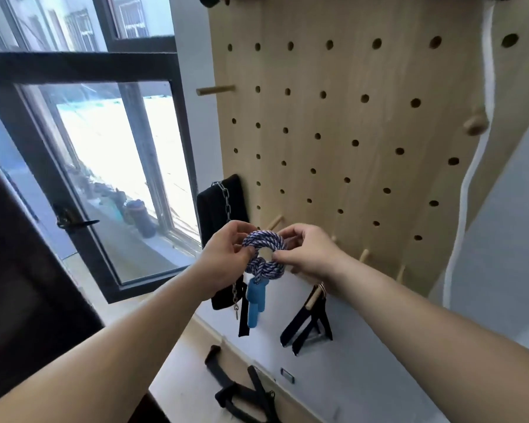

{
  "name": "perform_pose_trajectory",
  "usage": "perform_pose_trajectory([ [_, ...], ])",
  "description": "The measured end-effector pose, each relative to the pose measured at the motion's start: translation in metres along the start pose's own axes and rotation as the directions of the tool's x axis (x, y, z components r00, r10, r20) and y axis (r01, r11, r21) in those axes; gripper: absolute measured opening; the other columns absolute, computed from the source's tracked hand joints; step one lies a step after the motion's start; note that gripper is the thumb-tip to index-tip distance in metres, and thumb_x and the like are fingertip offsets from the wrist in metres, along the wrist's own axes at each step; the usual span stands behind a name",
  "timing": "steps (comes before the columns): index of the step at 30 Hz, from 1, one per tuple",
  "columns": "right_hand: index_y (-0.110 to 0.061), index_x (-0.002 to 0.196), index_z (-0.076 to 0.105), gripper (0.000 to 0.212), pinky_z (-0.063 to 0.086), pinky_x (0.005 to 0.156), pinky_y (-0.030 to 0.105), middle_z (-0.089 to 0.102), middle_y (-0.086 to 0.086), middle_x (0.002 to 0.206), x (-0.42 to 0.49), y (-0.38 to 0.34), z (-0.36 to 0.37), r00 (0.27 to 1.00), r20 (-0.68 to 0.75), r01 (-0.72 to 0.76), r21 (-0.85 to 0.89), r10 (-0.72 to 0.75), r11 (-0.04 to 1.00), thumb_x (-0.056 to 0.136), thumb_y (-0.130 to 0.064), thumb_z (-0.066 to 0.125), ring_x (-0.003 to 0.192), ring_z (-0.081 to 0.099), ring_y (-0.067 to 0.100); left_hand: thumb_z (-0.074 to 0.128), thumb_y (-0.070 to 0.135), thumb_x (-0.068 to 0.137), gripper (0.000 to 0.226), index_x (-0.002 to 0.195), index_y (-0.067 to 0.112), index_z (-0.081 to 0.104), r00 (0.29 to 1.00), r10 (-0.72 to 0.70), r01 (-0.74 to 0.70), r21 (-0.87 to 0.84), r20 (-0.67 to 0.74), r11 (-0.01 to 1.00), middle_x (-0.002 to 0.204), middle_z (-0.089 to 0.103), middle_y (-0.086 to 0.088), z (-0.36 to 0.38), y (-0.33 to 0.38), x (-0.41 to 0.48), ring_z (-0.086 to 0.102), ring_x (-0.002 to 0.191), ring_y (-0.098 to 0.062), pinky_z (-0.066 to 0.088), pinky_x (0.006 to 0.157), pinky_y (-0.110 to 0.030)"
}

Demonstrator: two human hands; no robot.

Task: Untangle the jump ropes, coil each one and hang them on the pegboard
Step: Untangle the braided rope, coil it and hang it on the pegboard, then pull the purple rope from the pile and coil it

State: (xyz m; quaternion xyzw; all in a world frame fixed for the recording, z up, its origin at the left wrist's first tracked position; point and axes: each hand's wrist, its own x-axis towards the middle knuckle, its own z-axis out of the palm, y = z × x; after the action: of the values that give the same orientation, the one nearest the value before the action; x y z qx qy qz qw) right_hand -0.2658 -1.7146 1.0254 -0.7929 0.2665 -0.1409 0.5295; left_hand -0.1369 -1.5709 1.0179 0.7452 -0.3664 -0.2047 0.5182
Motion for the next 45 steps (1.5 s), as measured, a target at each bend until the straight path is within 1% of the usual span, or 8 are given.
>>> perform_pose_trajectory([
  [6,-0.023,0.097,0.067,0.030,0.052,0.067,0.026,0.071,-0.002,0.089,0.108,0.018,0.007,0.999,0.012,-0.033,-0.160,0.036,0.987,0.077,-0.011,0.087,0.085,0.068,0.017,0.058,-0.003,0.096,0.034,0.120,0.020,0.055,0.999,-0.008,0.001,0.139,0.045,0.990,0.114,0.065,0.003,-0.006,-0.049,0.098,0.068,0.100,-0.011,0.063,0.082,-0.026],
  [12,-0.021,0.097,0.061,0.033,0.049,0.044,0.026,0.071,0.008,0.097,0.161,0.031,0.014,0.986,0.045,-0.134,-0.346,0.159,0.929,0.078,-0.014,0.086,0.069,0.065,0.020,0.063,0.003,0.090,0.040,0.122,0.025,0.055,0.987,-0.019,-0.037,0.336,0.162,0.941,0.110,0.066,0.009,-0.006,-0.086,0.158,0.065,0.103,-0.009,0.059,0.094,-0.035],
  [17,-0.031,0.094,0.062,0.026,0.062,0.073,0.038,0.075,-0.007,0.088,0.174,0.026,0.004,0.978,-0.075,-0.201,-0.561,0.193,0.803,0.074,-0.024,0.076,0.068,0.075,0.018,0.070,0.003,0.088,0.037,0.118,0.024,0.061,0.985,0.010,-0.068,0.330,0.172,0.941,0.110,0.072,0.009,0.007,-0.095,0.187,0.070,0.103,-0.009,0.059,0.094,-0.032],
  [23,-0.024,0.100,0.059,0.019,0.043,0.072,0.033,0.067,0.001,0.104,0.176,0.022,-0.004,0.988,-0.153,-0.115,-0.827,-0.023,0.551,0.090,-0.036,0.069,0.099,0.065,0.029,0.071,0.012,0.089,0.032,0.117,0.029,0.072,0.999,0.049,-0.052,0.395,0.018,0.917,0.099,0.066,0.004,0.025,-0.080,0.214,0.067,0.082,-0.016,0.061,0.076,-0.037],
  [27,-0.022,0.108,0.052,0.016,0.035,0.069,0.034,0.057,0.002,0.113,0.169,0.030,-0.004,0.971,-0.125,-0.025,-0.901,-0.206,0.433,0.097,-0.026,0.062,0.103,0.064,0.030,0.066,0.007,0.087,0.034,0.114,0.026,0.074,0.999,-0.036,0.029,0.296,0.018,0.955,0.090,0.074,0.004,0.032,-0.079,0.213,0.071,0.085,-0.015,0.062,0.081,-0.037],
  [31,-0.024,0.116,0.053,0.022,0.037,0.071,0.034,0.058,0.000,0.115,0.153,0.029,-0.007,0.969,-0.080,0.035,-0.892,-0.233,0.451,0.100,-0.040,0.058,0.106,0.063,0.028,0.051,-0.009,0.092,0.045,0.130,0.013,0.063,0.991,-0.129,0.126,0.110,0.021,0.986,0.101,0.077,-0.001,0.025,-0.076,0.187,0.073,0.094,-0.014,0.062,0.083,-0.030],
  [37,-0.026,0.096,0.058,0.017,0.036,0.069,0.033,0.064,-0.004,0.104,0.113,0.013,0.027,0.951,0.067,0.224,-0.821,-0.301,0.526,0.101,-0.041,0.051,0.097,0.064,0.024,0.054,-0.001,0.095,0.036,0.125,0.016,0.065,0.963,-0.155,0.163,0.022,-0.220,0.986,0.100,0.076,0.001,0.010,-0.073,0.087,0.072,0.082,-0.009,0.055,0.066,-0.018],
  [45,-0.030,0.099,0.066,0.019,0.047,0.071,0.032,0.068,-0.007,0.093,-0.011,0.041,0.139,0.894,0.400,0.435,-0.672,-0.201,0.599,0.099,-0.045,0.055,0.084,0.059,0.018,0.059,0.013,0.097,0.025,0.113,0.031,0.066,0.864,-0.397,0.366,-0.154,-0.310,0.918,0.098,0.075,0.003,0.025,-0.122,-0.140,0.074,0.084,-0.016,0.062,0.074,-0.039],
])
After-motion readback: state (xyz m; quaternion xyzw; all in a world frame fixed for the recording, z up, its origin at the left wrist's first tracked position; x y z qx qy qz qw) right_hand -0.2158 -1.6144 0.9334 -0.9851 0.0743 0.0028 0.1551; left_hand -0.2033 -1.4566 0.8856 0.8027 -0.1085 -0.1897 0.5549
